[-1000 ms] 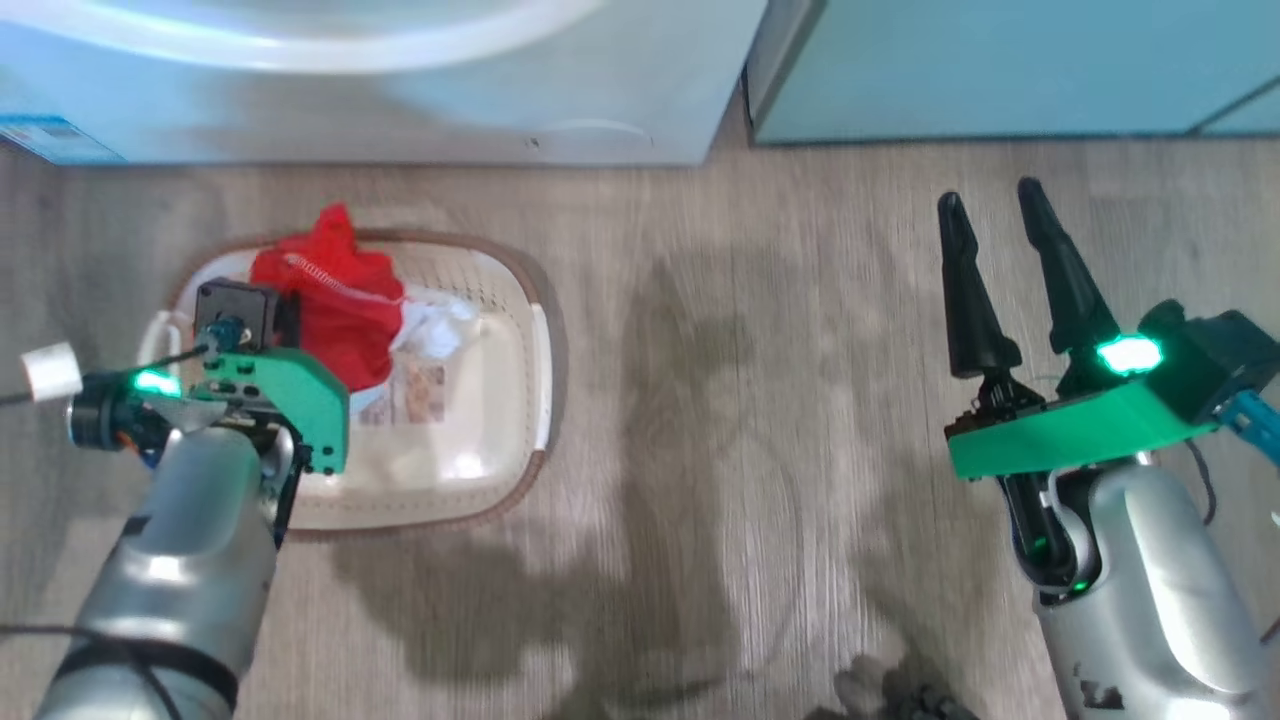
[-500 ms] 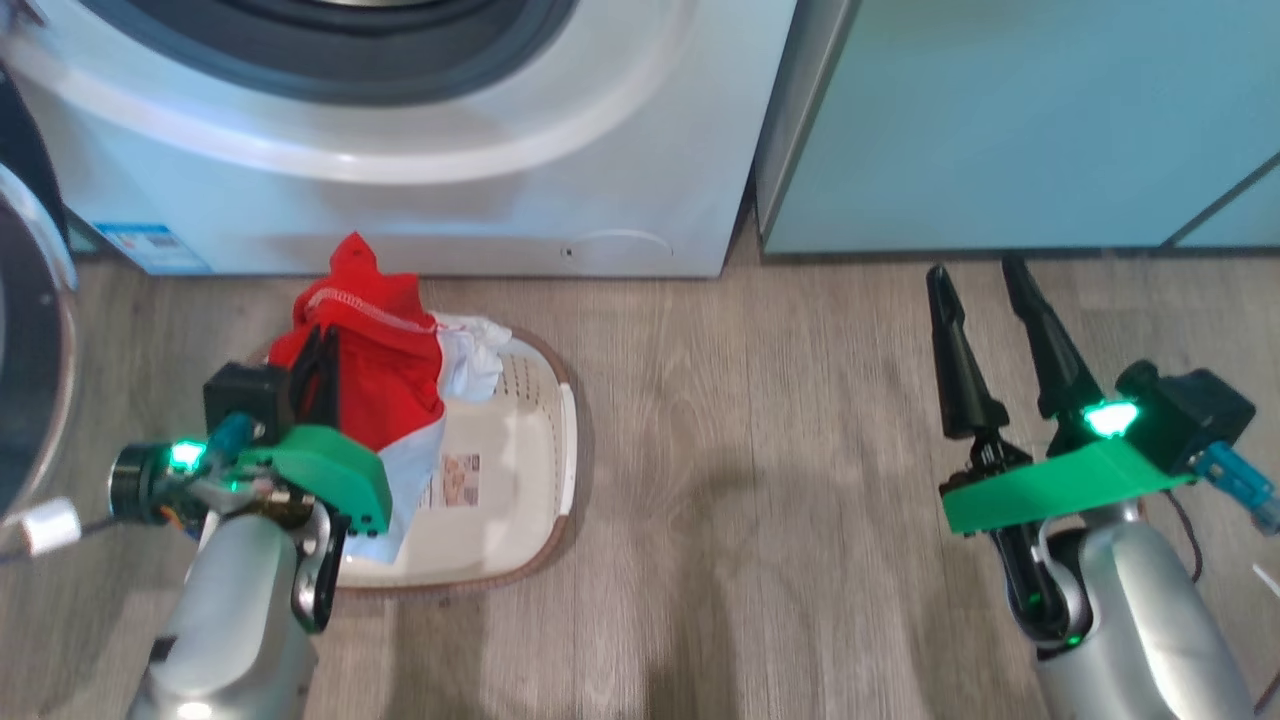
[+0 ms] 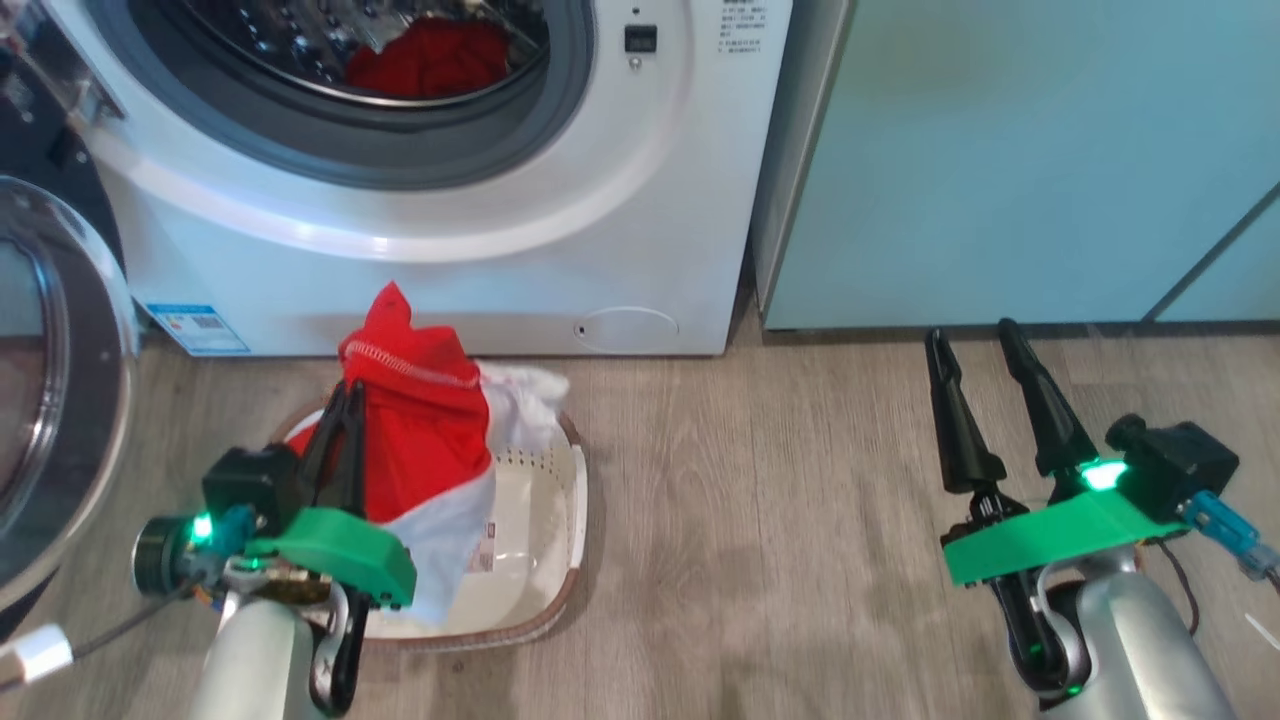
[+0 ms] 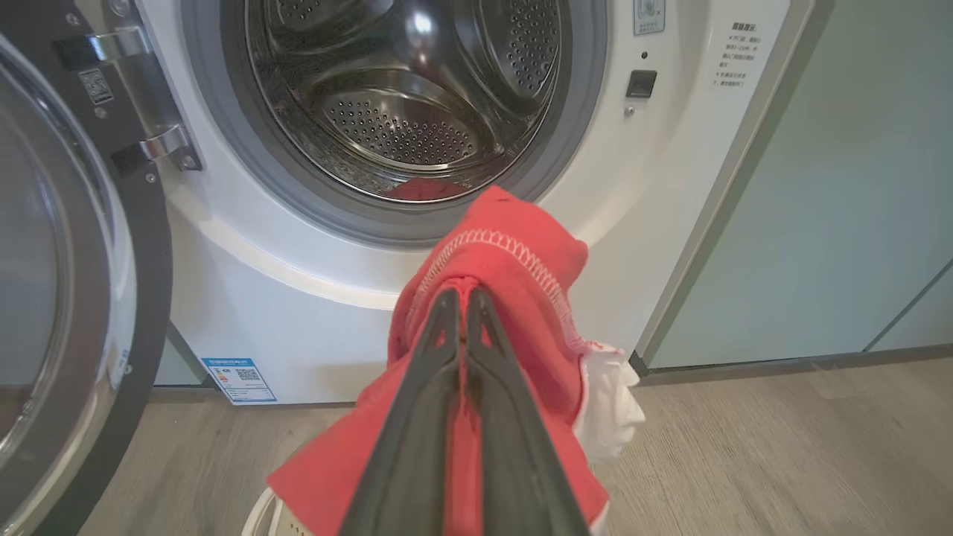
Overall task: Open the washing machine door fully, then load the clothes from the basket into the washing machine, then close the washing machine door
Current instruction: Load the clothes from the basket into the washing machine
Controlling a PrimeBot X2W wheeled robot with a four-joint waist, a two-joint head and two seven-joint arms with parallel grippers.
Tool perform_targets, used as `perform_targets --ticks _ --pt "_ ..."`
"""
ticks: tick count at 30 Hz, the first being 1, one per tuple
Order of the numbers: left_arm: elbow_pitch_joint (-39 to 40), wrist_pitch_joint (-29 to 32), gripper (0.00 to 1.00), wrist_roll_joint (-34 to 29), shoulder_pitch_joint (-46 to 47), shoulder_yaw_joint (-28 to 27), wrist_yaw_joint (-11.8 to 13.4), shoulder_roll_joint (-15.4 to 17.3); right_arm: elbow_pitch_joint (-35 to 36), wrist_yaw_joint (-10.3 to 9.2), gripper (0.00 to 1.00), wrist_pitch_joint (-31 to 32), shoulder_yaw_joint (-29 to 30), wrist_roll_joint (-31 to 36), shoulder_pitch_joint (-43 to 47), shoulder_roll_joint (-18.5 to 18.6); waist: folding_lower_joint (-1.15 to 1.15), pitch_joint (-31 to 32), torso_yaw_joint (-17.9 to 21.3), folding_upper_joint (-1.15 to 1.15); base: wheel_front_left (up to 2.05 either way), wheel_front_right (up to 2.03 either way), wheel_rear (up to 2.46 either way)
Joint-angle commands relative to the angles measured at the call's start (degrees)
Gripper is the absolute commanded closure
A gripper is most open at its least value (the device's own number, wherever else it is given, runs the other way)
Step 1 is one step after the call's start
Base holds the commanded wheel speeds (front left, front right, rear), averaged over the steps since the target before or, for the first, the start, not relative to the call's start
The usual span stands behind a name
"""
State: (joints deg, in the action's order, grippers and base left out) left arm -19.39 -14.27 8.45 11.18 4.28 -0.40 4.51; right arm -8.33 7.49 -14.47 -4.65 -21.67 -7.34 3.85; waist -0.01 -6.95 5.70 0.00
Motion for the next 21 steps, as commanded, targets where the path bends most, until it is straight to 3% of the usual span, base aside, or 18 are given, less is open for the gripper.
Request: perform_targets --ticks 1,11,21 --pt "3.0 -0.7 1.00 -0.5 0.6 -2.6 -0.4 0.1 1.7 0.00 0.00 -0.5 -1.1 0.4 -0.5 -0.2 0.01 1.0 -0.3 0.00 0.00 0.00 0.00" --pt "5.4 -0.7 1.00 -0.3 -2.9 -2.8 -1.2 -1.5 1.8 0.00 0.00 -0.5 -0.3 0.5 0.6 -0.4 0.01 2.5 -0.9 0.00 0.00 0.00 0.00" --pt "5.7 -0.7 1.00 1.6 -3.2 -1.4 -0.4 -1.6 2.1 0.00 0.00 -0.5 0.3 0.6 0.8 -0.5 0.01 2.5 -1.3 0.00 0.00 0.00 0.00"
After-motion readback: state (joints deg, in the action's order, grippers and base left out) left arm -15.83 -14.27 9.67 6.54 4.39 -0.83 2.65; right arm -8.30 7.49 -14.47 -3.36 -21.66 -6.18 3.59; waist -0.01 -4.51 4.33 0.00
